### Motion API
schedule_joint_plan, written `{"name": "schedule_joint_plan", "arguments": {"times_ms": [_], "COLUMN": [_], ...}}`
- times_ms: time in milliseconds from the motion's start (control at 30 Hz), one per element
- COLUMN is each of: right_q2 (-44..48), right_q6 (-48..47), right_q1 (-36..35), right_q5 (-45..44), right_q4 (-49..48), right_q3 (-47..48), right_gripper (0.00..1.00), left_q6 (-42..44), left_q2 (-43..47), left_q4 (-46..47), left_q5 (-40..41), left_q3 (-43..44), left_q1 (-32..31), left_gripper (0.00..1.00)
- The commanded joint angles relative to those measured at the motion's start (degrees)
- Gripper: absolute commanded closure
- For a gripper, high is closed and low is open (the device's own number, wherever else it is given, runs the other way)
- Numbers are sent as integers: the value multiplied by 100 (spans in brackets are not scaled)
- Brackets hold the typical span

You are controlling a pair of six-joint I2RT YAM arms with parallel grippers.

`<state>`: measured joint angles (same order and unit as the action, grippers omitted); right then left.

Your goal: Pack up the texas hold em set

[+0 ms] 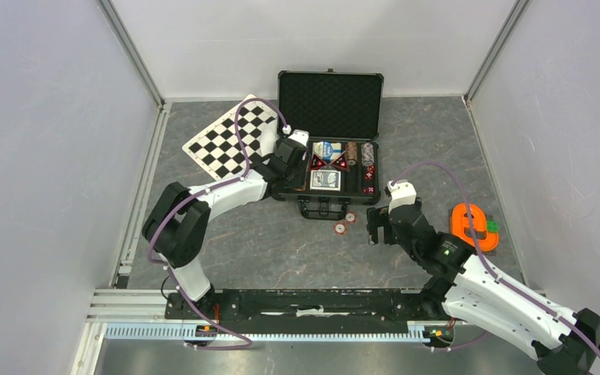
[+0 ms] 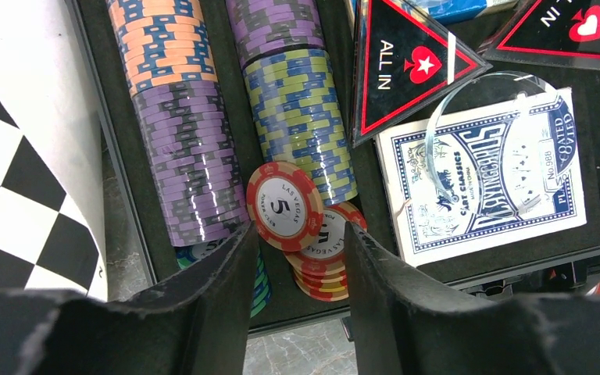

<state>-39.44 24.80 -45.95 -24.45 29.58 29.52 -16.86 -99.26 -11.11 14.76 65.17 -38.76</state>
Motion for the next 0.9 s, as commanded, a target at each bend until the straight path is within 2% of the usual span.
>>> {"name": "schedule_joint_plan", "arguments": {"times_ms": [0, 600, 767, 867], "right_q2": [43, 109, 141, 170], "right_q6": [-1, 16, 8, -3], "right_q1": [14, 14, 13, 15], "right_q5": [10, 26, -6, -64], "right_q4": [-197, -189, -150, -79], "right_q3": [98, 63, 72, 98], "right_gripper": [1, 1, 1, 1], "left_q6": [-94, -206, -131, -55], "left_q2": [192, 452, 656, 720], "left_q4": [-160, -8, -69, -404], "left_q5": [-149, -403, -562, -628], "left_q3": [63, 110, 149, 290], "left_q1": [-35, -35, -43, -111], "left_gripper": [47, 46, 33, 26]}}
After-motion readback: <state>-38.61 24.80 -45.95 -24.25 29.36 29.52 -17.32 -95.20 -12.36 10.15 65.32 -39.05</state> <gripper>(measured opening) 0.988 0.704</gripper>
